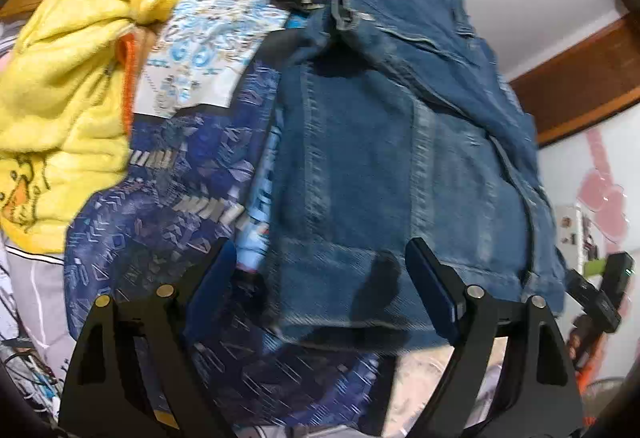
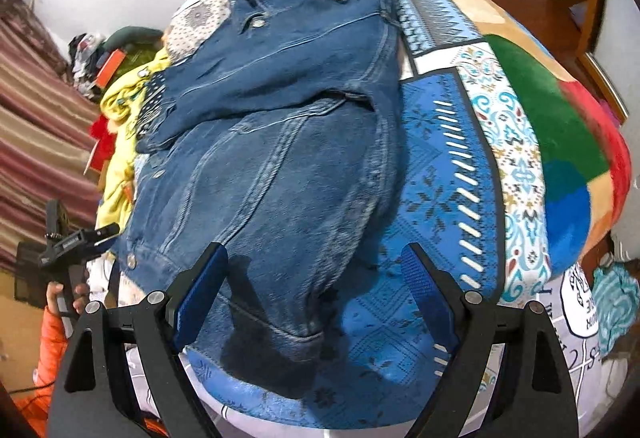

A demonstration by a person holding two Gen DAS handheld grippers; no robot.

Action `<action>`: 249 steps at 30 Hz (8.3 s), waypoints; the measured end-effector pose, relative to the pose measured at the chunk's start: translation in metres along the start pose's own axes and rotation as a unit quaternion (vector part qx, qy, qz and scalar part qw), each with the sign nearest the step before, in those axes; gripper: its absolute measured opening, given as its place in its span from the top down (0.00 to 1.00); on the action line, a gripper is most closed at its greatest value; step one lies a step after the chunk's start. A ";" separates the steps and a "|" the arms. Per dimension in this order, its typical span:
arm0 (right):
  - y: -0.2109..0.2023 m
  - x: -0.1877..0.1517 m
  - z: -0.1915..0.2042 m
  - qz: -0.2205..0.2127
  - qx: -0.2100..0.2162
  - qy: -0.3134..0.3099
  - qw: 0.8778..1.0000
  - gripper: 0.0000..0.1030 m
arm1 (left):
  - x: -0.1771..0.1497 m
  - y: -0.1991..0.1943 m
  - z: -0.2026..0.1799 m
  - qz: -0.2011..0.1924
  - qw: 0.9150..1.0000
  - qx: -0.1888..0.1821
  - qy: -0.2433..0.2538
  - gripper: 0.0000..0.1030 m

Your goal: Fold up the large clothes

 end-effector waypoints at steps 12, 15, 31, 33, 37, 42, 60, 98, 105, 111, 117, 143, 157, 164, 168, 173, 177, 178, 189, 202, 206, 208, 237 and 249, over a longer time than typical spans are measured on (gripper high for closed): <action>0.005 -0.006 0.010 -0.019 0.027 -0.015 0.999 0.86 | -0.022 0.007 -0.001 0.010 0.999 -0.018 -0.025 0.77; 0.004 0.000 0.011 -0.021 0.045 -0.011 0.999 0.88 | -0.009 -0.007 -0.015 -0.014 1.000 -0.017 -0.007 0.88; -0.035 0.122 0.055 -0.144 0.051 -0.099 0.983 0.91 | 0.145 -0.109 -0.115 -0.209 0.975 -0.015 0.072 0.91; -0.035 0.153 0.050 -0.165 0.041 -0.091 0.981 0.91 | 0.175 -0.107 -0.122 -0.222 0.973 -0.009 0.062 0.91; -0.025 0.202 0.033 -0.186 0.017 -0.073 0.980 0.91 | 0.219 -0.090 -0.124 -0.236 0.971 0.012 0.042 0.91; 0.014 0.242 0.005 -0.164 -0.003 -0.039 0.986 0.91 | 0.263 -0.037 -0.121 -0.212 0.976 0.039 0.008 0.91; 0.086 0.277 -0.065 0.002 0.027 -0.015 1.000 0.89 | 0.290 0.104 -0.104 -0.105 0.982 0.149 0.052 0.89; -0.046 0.254 -0.009 -0.065 -0.161 -0.144 0.974 0.26 | 0.184 0.087 -0.118 -0.058 0.961 0.223 0.154 0.10; -0.003 0.202 -0.003 -0.022 -0.105 -0.155 0.982 0.21 | 0.171 0.066 -0.144 -0.075 0.964 0.188 0.173 0.10; 0.074 0.178 0.001 0.069 -0.087 -0.160 0.981 0.21 | 0.159 0.075 -0.174 -0.070 0.959 0.171 0.212 0.10; 0.120 0.186 0.006 0.082 -0.096 -0.175 0.976 0.19 | 0.185 0.111 -0.183 -0.061 0.959 0.168 0.220 0.08; 0.129 0.266 0.066 -0.030 -0.092 -0.181 0.979 0.18 | 0.271 0.057 -0.132 -0.107 0.950 0.219 0.196 0.09; 0.153 0.195 0.038 0.050 -0.162 -0.220 0.961 0.18 | 0.202 0.054 -0.031 -0.085 0.969 0.213 0.093 0.04; 0.099 0.182 -0.013 0.020 -0.153 -0.135 0.979 0.16 | 0.185 0.032 -0.019 -0.106 0.962 0.242 0.071 0.04; 0.067 0.171 -0.029 0.001 -0.176 -0.114 0.978 0.16 | 0.171 0.018 -0.016 -0.117 0.962 0.238 0.058 0.04; 0.042 0.157 -0.045 -0.004 -0.166 -0.063 0.984 0.16 | 0.156 -0.006 -0.023 -0.131 0.974 0.182 0.023 0.04; 0.025 0.151 -0.044 -0.022 -0.167 -0.054 0.984 0.16 | 0.147 -0.019 -0.034 -0.138 0.984 0.108 -0.013 0.04; 0.022 0.151 -0.041 -0.028 -0.165 -0.056 0.984 0.16 | 0.144 -0.019 -0.038 -0.134 0.987 0.081 -0.024 0.04; 0.036 0.161 0.020 -0.058 -0.110 -0.115 0.986 0.16 | 0.139 0.046 -0.062 -0.069 0.995 -0.008 -0.078 0.05; 0.108 0.161 0.028 -0.007 -0.104 -0.122 0.987 0.16 | 0.177 0.114 -0.045 -0.038 0.966 -0.161 -0.199 0.23; 0.112 0.161 0.026 -0.013 -0.105 -0.123 0.987 0.15 | 0.191 0.121 -0.044 -0.052 0.968 -0.147 -0.198 0.39; 0.112 0.161 0.026 -0.011 -0.105 -0.122 0.987 0.15 | 0.194 0.121 -0.043 -0.061 0.968 -0.137 -0.201 0.47; 0.206 0.132 0.135 0.087 -0.041 -0.235 0.967 0.11 | 0.168 -0.045 -0.105 -0.280 0.958 0.049 -0.039 0.68; 0.092 0.142 0.075 0.000 -0.072 -0.183 0.980 0.11 | 0.183 -0.040 -0.254 -0.296 0.949 0.012 0.104 0.71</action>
Point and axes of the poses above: each gripper's, at about its wrist camera, not at the fingertips, and y roughly the way its jaws point, z to its left, x to its top, the point moved 4 cm from there along y, roughly the way its jaws point, and after that the axes turned 8 degrees about x, right-handed, at the moved point
